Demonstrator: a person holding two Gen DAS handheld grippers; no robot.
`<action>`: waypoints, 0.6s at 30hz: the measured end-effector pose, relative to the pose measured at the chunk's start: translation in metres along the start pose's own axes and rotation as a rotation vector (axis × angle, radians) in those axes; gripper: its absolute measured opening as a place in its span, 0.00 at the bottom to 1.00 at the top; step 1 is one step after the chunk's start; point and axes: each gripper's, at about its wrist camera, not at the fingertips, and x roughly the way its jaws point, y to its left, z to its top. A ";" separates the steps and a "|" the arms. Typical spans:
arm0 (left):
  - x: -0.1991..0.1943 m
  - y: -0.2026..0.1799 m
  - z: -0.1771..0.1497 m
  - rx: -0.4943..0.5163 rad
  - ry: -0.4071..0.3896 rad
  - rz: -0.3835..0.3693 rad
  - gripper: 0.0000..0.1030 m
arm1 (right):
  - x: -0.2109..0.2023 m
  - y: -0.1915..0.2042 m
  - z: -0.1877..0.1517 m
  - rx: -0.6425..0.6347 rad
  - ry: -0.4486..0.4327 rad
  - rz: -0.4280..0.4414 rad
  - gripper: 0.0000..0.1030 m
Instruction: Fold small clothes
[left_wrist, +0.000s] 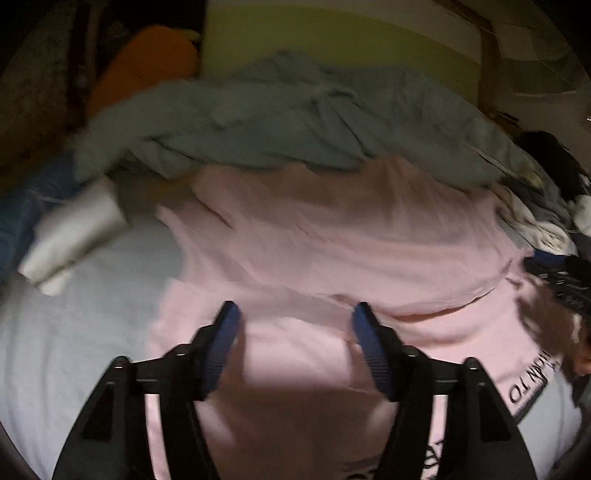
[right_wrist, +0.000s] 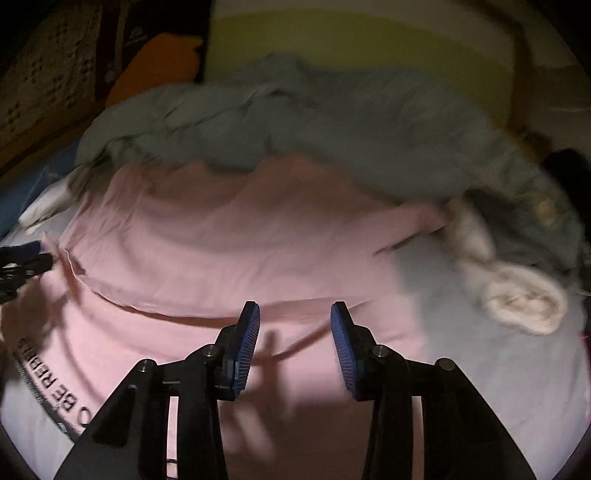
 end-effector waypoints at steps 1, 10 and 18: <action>-0.001 0.004 0.002 -0.002 0.001 0.027 0.64 | -0.004 -0.008 0.003 0.017 -0.005 0.005 0.40; -0.003 -0.004 -0.010 0.027 0.153 -0.158 0.64 | 0.000 0.007 -0.016 -0.091 0.273 0.330 0.40; 0.043 -0.065 -0.009 0.154 0.297 -0.204 0.64 | 0.050 0.029 0.000 -0.091 0.257 0.168 0.40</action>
